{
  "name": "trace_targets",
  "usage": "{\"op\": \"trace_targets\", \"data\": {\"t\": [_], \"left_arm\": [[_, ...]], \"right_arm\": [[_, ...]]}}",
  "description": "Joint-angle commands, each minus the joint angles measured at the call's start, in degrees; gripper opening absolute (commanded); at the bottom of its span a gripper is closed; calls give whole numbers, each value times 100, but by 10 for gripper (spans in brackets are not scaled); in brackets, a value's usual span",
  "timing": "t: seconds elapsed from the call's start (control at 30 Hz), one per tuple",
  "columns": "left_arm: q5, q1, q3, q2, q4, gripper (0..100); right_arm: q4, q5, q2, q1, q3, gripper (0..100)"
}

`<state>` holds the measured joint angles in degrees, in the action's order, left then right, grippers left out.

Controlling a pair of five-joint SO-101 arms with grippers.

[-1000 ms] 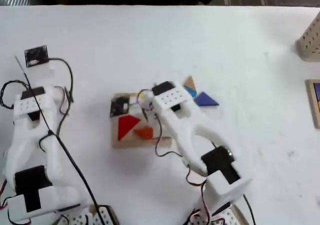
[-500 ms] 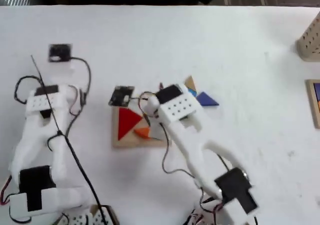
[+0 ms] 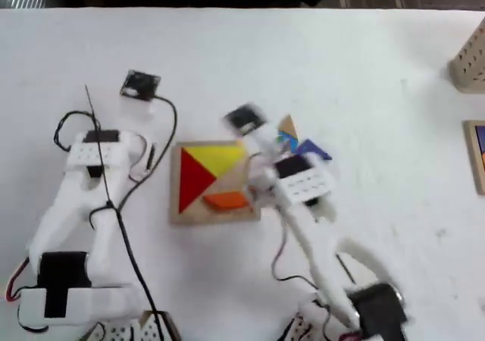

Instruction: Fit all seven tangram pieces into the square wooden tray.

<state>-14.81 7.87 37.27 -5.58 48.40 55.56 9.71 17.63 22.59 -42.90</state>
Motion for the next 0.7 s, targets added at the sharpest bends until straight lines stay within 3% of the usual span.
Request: {"op": "trace_targets", "data": {"t": [0.0, 0.1, 0.23, 0.43, 0.67], "left_arm": [[-70, -189, -176, -154, 316, 23], [-422, -593, -26, -629, 659, 23], [-888, -1622, 721, -1930, 967, 23], [-1073, -3363, 1371, -3705, 1916, 23], [-1037, -4760, 1371, -3776, 2048, 22]], "right_arm": [[-4, -369, 822, -1288, -246, 20], [-31, -70, 1174, -2079, -870, 25], [-382, 431, 1314, -2765, -1582, 25], [-699, 484, 1314, -3143, -1635, 25], [-699, 484, 1358, -3433, -1635, 25]]}}
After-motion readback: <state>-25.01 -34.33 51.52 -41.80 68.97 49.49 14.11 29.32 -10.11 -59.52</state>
